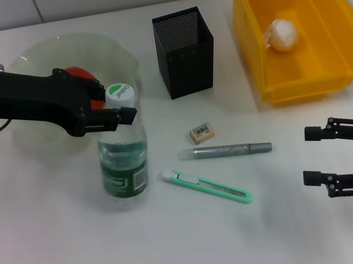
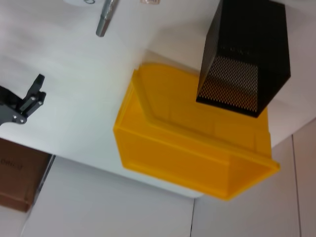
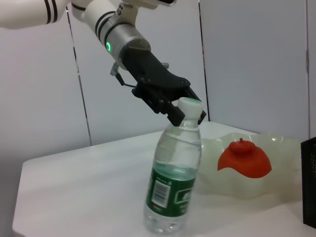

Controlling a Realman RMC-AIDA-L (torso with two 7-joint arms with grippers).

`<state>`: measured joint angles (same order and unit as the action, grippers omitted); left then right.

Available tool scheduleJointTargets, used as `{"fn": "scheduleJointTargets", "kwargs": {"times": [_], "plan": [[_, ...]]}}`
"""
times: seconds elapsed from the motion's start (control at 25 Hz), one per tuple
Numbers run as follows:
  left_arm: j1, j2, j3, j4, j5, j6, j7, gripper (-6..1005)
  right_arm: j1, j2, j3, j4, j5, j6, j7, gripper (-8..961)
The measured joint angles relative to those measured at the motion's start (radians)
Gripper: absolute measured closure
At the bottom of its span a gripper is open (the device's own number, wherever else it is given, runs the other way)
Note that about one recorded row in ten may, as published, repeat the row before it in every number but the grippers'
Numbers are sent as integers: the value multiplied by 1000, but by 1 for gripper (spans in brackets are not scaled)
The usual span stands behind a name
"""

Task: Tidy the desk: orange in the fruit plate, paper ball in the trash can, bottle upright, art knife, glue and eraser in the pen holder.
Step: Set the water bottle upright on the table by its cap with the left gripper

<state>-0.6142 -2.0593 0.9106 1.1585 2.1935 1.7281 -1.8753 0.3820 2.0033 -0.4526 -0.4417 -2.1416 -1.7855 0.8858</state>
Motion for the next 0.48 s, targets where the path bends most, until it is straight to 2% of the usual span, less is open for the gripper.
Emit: {"fn": "scheduleJointTargets", "kwargs": {"times": [0.16, 0.48], "plan": [[22, 9, -2, 4, -41, 1, 22, 559, 2, 0, 0, 0, 0, 0, 2, 188], [44, 10, -42, 4, -49, 9, 75, 556, 5, 1, 0, 0, 0, 0, 2, 189]]}}
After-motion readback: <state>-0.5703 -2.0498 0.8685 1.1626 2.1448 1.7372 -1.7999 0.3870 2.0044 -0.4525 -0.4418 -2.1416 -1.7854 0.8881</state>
